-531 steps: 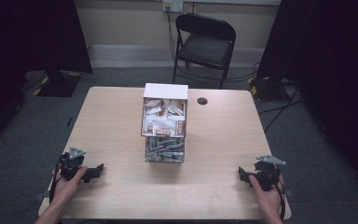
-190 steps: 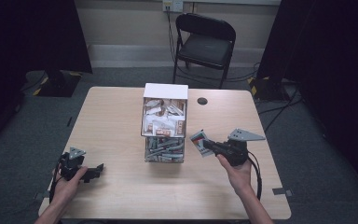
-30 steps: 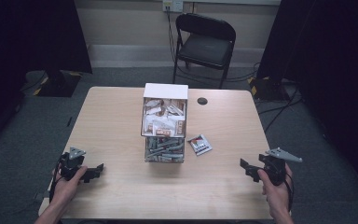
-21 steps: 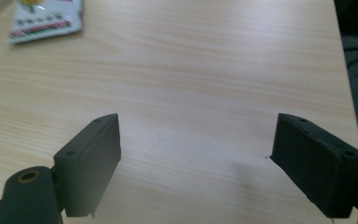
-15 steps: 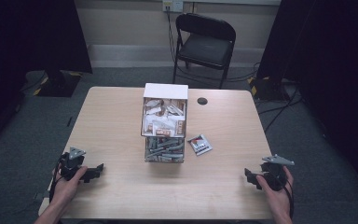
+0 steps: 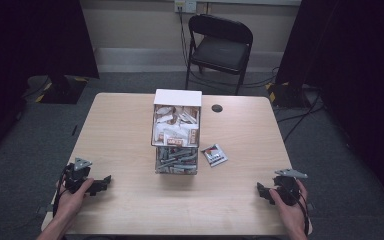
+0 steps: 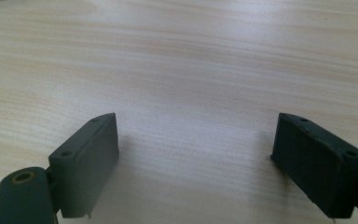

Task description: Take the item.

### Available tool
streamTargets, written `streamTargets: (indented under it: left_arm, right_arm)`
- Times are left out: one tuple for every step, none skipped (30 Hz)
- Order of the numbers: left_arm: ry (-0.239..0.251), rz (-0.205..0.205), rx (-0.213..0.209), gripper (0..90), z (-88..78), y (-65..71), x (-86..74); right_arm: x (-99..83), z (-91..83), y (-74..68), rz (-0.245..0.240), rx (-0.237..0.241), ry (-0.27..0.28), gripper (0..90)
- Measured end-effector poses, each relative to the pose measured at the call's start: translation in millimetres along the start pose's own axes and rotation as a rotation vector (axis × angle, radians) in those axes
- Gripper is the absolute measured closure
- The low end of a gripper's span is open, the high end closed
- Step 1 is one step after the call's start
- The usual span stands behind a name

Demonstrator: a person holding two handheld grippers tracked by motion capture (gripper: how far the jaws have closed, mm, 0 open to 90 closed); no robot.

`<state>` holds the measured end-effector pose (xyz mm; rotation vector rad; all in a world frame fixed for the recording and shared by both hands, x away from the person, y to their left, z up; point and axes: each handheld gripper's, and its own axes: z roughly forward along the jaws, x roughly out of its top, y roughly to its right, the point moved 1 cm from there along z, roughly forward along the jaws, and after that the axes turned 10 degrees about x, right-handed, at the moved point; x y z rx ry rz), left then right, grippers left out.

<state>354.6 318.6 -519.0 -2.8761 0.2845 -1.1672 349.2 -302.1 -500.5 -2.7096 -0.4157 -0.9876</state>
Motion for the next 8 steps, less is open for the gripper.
streamTargets:
  left_arm:
    - [0.0, 0.0, 0.0, 0.0, 0.0, 0.0, 0.0]
    - [0.002, -0.002, 0.004, 0.0, 0.1, 0.2, -0.1]
    - [0.0, 0.0, 0.0, 0.0, 0.0, 0.0, 0.0]
    - [0.0, 0.0, 0.0, 0.0, 0.0, 0.0, 0.0]
    - [0.0, -0.001, 0.001, 0.0, -0.1, 0.1, 0.0]
    - [0.0, 0.0, 0.0, 0.0, 0.0, 0.0, 0.0]
    - [0.0, 0.0, 0.0, 0.0, 0.0, 0.0, 0.0]
    - [0.0, 0.0, 0.0, 0.0, 0.0, 0.0, 0.0]
  right_arm:
    - [-1.0, 0.6, 0.3, 0.001, -0.004, 0.014, 12.6]
    - [-1.9, 1.3, 0.4, 0.001, -0.005, 0.027, 11.2]
    - [-3.8, 2.9, 0.6, -0.005, -0.005, 0.049, 9.3]
    - [-4.7, 4.1, 0.9, -0.011, -0.003, 0.061, 9.3]
    - [-4.6, 4.0, 0.8, -0.011, -0.004, 0.061, 9.2]
    - [-4.6, 4.1, 0.8, -0.01, -0.005, 0.061, 9.2]
    - [-4.6, 4.1, 0.6, -0.01, -0.006, 0.061, 9.2]
    - [-4.7, 4.2, 0.3, -0.007, -0.009, 0.063, 9.2]
